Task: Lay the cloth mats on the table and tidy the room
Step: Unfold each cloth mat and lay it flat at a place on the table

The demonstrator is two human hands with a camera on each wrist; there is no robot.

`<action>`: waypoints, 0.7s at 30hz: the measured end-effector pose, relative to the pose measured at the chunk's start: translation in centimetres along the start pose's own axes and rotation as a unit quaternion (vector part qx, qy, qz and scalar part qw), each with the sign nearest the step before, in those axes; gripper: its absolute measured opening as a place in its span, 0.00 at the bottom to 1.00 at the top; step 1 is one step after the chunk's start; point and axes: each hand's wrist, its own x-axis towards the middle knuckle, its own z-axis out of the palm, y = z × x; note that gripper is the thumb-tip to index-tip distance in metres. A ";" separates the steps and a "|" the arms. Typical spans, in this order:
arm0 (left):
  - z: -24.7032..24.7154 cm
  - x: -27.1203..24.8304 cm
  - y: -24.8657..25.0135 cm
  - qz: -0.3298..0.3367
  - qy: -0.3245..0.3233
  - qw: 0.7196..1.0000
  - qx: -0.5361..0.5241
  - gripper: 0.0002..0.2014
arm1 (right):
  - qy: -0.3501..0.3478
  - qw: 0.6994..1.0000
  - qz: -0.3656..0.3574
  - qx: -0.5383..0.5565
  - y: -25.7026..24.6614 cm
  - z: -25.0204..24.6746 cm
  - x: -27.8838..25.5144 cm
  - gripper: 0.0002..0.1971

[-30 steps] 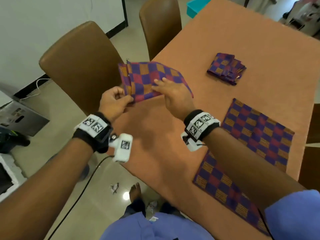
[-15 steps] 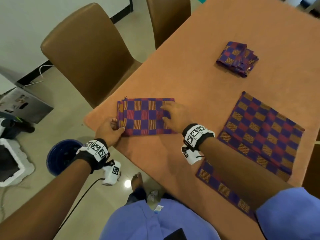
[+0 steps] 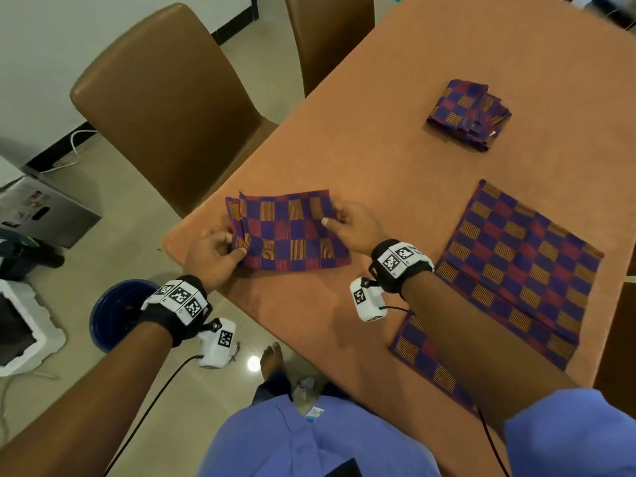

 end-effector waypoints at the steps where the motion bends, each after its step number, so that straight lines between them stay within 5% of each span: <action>1: -0.4 -0.3 0.7 0.015 0.002 0.999 -0.029 0.03 | -0.003 0.999 -0.020 0.033 -0.4 -0.5 0.0 0.07; 6: -3.8 -0.9 5.4 0.078 -0.041 0.979 -0.184 0.10 | 0.028 0.986 -0.036 0.159 -3.2 -4.6 0.6 0.11; 12: -5.1 4.7 8.5 0.070 -0.003 0.968 -0.243 0.06 | 0.087 0.972 -0.020 0.216 -4.4 -6.8 2.8 0.13; 13: -4.4 5.3 8.5 0.053 -0.010 0.973 -0.226 0.04 | 0.093 0.971 0.003 0.220 -3.9 -6.3 3.0 0.14; 17: -1.1 6.4 4.1 -0.021 -0.076 0.996 -0.043 0.32 | 0.069 0.978 0.101 0.170 -0.3 -2.8 2.1 0.14; 20: 0.7 5.7 0.1 0.010 -0.106 0.994 0.026 0.32 | 0.053 0.984 0.101 0.137 2.6 0.0 0.4 0.33; 21: 0.8 5.2 -0.2 0.020 -0.097 0.995 0.032 0.30 | 0.053 0.988 0.092 0.115 3.8 0.7 0.3 0.33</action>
